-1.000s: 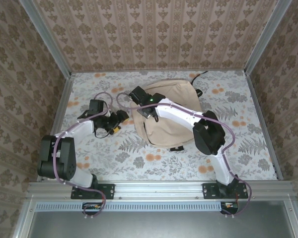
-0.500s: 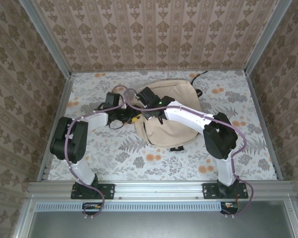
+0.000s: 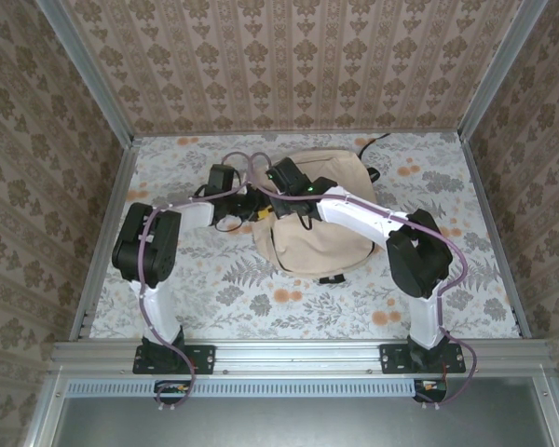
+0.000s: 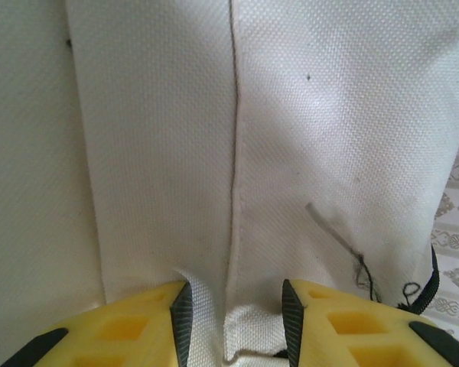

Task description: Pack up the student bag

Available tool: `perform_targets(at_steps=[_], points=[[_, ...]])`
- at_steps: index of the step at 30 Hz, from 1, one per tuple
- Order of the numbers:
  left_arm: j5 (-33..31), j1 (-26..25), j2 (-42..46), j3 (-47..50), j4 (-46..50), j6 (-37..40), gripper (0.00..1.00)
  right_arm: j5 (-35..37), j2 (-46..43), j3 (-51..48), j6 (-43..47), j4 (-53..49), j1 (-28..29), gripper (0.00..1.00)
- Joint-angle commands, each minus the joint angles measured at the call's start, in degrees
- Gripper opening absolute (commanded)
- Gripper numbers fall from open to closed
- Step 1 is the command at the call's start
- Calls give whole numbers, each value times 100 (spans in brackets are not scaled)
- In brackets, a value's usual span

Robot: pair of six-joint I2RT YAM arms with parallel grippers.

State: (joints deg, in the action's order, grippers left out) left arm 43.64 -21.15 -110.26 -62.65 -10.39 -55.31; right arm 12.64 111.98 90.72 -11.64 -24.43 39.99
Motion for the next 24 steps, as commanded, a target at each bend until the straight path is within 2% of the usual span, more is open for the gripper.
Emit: perform_targets(at_steps=[1, 5, 8, 10, 19, 24], points=[[232, -90, -157, -264, -300, -83, 34, -189, -327, -60, -258, 157, -70, 0], [347, -109, -168, -292, -505, -204, 21, -171, -292, -75, -285, 131, -96, 0], [309, -99, -99, -278, -493, -199, 6, 68, -274, -88, -317, 73, -98, 0], [248, -91, -29, -241, -471, -178, 0, 347, -271, -80, -356, 21, -105, 0], [-482, 53, 579, 156, 158, 214, 0, 2094, -288, 171, -798, -602, -113, 0], [-643, 213, 807, 330, 367, 338, 0, 2614, -261, 261, -1175, -1070, -171, 0]])
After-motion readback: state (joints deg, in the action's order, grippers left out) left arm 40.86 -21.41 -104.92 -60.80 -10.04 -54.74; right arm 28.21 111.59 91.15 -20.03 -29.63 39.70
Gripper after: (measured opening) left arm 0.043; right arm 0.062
